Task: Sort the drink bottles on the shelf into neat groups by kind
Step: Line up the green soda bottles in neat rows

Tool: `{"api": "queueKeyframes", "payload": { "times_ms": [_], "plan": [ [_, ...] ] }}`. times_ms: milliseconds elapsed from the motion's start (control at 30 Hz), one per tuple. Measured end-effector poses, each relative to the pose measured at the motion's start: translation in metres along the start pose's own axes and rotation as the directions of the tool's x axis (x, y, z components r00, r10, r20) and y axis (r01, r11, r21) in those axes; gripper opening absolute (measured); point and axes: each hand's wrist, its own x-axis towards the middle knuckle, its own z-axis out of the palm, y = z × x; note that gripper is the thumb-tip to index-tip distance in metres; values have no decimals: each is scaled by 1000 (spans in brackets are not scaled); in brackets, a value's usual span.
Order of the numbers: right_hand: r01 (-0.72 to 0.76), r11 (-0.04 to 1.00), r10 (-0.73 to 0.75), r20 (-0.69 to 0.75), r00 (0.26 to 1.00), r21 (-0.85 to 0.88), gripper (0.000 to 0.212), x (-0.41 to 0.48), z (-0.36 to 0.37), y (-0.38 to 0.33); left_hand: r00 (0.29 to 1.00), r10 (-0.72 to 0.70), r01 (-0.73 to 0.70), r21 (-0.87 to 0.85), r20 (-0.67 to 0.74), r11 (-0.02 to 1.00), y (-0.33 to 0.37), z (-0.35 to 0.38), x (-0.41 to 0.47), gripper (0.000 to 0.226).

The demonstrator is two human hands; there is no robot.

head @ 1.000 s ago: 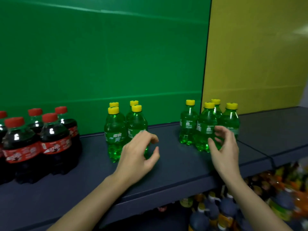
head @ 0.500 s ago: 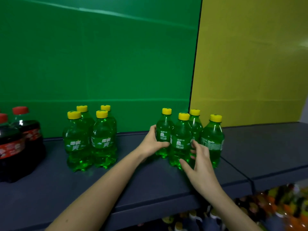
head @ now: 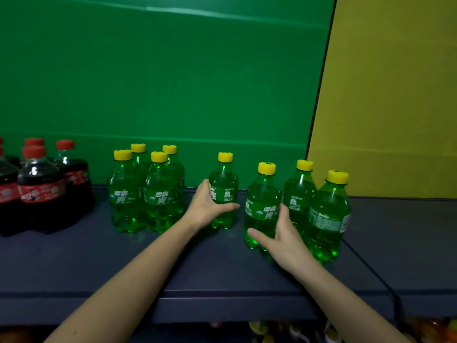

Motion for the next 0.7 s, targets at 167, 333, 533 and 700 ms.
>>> {"api": "queueKeyframes", "payload": {
  "times_ms": [167,333,533,700],
  "plan": [
    [-32,997,33,-15,999,75,83,24,10,1,997,-72,74,-54,39,996,4,-8,-5,63],
    [-77,986,80,-9,997,148,82,48,19,7,996,-38,45,-91,77,995,-8,-17,2,67],
    [-105,985,104,10,995,138,84,67,22,5,999,-17,16,-31,-30,999,-6,-8,4,80],
    [-97,983,97,4,995,155,80,72,26,6,989,-80,98,-138,128,986,-6,-18,3,68]
  ]
}}
